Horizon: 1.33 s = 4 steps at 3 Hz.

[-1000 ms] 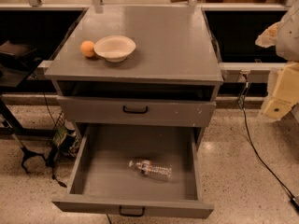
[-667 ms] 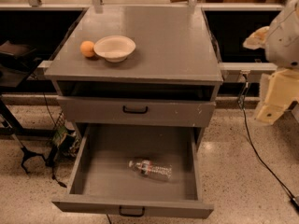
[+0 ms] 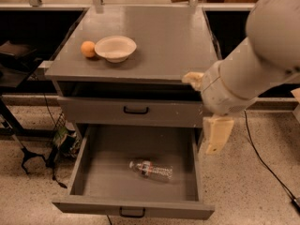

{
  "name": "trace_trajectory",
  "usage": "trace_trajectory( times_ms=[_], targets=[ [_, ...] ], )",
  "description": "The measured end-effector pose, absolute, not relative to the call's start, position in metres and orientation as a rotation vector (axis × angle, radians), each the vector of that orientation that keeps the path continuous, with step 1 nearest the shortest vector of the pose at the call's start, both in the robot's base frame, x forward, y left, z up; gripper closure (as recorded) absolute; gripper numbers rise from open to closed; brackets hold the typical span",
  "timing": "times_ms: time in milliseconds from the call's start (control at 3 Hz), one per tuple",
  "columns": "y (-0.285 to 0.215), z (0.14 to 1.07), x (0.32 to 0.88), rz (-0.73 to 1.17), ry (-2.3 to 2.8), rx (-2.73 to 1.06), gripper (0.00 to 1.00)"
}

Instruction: Pick water bottle from middle drawer and place on counter

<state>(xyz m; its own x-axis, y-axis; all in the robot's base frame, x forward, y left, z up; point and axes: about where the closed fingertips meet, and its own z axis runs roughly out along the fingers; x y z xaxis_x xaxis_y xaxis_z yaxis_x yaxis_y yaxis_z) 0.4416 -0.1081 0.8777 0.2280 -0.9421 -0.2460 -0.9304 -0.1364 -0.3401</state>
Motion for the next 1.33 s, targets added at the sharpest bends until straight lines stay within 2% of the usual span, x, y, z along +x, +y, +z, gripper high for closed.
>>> trace_trajectory(
  times_ms=[667, 1333],
  targets=[
    [-0.019, 0.745, 0.456, 0.078, 1.451, -2.274, 0.0],
    [-0.012, 0.735, 0.454, 0.094, 1.456, -2.293, 0.0]
  ],
)
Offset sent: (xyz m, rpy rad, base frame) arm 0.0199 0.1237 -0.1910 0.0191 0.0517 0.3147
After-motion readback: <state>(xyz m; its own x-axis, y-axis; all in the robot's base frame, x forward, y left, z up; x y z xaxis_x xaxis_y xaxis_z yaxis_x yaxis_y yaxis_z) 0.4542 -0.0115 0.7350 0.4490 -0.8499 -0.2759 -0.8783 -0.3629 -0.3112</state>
